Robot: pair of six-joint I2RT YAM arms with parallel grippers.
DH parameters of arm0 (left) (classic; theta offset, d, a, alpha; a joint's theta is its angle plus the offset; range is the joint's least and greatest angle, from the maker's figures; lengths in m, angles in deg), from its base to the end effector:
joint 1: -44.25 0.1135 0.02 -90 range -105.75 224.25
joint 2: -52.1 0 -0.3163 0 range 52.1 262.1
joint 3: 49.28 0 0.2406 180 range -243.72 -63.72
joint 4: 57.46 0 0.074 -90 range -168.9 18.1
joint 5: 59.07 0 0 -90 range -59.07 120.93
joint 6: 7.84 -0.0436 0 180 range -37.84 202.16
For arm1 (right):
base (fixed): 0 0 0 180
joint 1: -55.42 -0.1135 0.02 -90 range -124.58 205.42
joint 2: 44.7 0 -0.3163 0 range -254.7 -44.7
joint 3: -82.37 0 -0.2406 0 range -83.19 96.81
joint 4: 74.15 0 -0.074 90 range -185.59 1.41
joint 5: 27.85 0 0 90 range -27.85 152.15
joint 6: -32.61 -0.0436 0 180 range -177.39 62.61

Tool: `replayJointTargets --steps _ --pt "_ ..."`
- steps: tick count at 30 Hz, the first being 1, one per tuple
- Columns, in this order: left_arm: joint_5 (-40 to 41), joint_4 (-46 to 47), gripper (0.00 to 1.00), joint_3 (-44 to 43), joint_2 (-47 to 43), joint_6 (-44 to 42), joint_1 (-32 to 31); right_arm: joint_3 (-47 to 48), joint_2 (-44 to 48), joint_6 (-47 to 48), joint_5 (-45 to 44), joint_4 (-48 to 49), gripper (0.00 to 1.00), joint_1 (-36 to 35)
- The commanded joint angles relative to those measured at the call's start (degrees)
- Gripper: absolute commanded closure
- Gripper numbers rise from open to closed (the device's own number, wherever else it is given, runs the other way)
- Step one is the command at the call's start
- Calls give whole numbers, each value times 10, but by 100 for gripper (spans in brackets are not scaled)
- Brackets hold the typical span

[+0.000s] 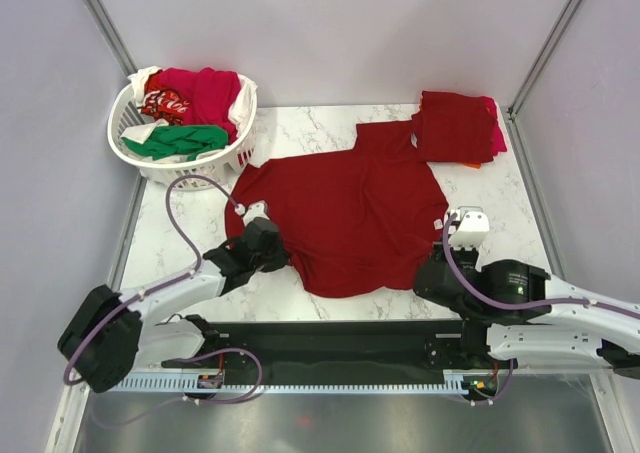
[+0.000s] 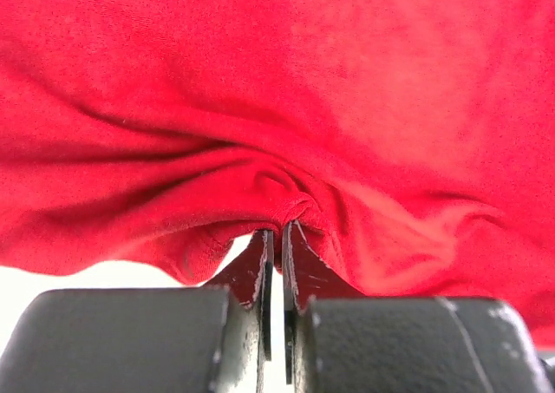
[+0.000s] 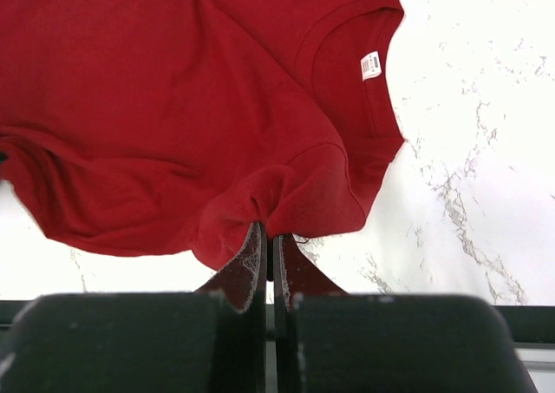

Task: Fold and stack the t-shirts
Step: Fold the tshirt

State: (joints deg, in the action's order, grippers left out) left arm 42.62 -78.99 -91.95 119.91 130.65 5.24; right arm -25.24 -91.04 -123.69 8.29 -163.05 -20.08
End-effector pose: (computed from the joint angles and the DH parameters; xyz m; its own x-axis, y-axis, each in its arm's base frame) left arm 0.1597 -0.1180 0.2193 -0.7553 -0.3319 -0.5651 -0.0863 0.9052 -0.4162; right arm 0.0499 0.0525 0.3593 -0.5279 0.1156 -0.8414 0.0116 0.9916 0.1290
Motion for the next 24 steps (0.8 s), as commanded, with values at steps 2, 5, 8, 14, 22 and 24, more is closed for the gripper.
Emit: replayJointTargets --steps 2,5,8,14,22,24 --pt "-1 -156 98 -37 -77 -6 1 1 4 1 -10 14 100 2" --pt "-29 -258 98 -77 -111 -8 1 -4 6 3 1 21 100 2" --pt "-64 -328 96 -88 -145 5 1 -19 13 0 37 33 100 2" --pt "-145 -415 90 -71 -232 64 -29 -84 75 -39 130 59 100 2" --pt "-137 -571 90 -75 -294 98 -39 -134 151 -75 202 41 100 2" --pt "-118 -593 89 -99 -306 98 -40 -119 155 -76 198 35 100 3"
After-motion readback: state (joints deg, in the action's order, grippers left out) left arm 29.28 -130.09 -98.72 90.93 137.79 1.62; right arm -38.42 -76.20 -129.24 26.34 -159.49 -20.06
